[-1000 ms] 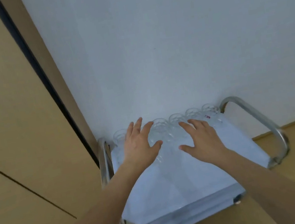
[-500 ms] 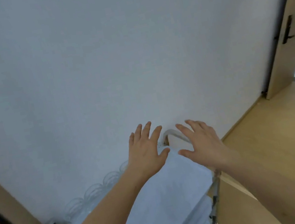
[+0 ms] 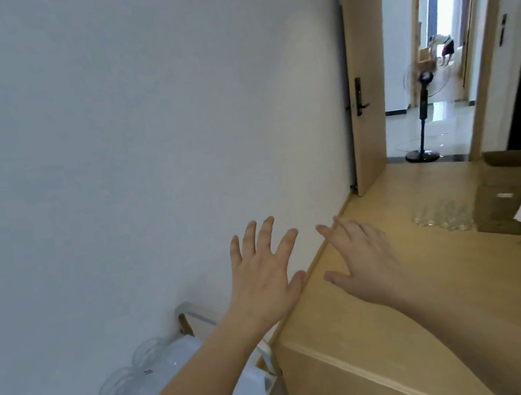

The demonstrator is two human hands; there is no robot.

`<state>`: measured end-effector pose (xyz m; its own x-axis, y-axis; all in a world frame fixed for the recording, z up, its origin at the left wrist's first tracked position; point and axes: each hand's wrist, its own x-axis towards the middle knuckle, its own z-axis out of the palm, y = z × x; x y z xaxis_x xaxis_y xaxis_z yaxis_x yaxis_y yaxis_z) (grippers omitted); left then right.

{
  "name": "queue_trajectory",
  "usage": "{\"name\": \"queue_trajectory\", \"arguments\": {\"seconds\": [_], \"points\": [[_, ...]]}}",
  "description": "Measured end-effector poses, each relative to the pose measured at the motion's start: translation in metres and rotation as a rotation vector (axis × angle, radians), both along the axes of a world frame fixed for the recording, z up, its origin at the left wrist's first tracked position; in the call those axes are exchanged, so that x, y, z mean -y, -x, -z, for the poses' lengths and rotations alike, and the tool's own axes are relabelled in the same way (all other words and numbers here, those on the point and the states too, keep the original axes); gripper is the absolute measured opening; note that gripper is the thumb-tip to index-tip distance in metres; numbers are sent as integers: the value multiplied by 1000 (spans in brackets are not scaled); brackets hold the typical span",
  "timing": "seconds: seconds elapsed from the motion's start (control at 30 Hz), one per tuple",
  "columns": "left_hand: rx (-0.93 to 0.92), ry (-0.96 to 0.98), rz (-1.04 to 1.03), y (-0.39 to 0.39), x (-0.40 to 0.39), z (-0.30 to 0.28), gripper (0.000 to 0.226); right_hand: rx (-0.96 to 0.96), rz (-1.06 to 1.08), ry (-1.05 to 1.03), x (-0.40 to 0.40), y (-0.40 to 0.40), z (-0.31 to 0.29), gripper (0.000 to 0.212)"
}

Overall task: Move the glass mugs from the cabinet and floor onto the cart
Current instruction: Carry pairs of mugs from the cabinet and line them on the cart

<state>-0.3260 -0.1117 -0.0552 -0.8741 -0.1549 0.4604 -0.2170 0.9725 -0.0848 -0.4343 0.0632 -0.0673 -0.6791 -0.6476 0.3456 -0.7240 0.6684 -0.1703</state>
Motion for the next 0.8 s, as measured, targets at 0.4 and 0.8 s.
{"name": "queue_trajectory", "arguments": {"seconds": [0.4,0.8], "points": [[35,-55,205,186,-132,12,71,10,243,-56,-147,137,7,76],[79,-156,458,346,-207,28,71,77,491,-57,-226,240,28,74]]}}
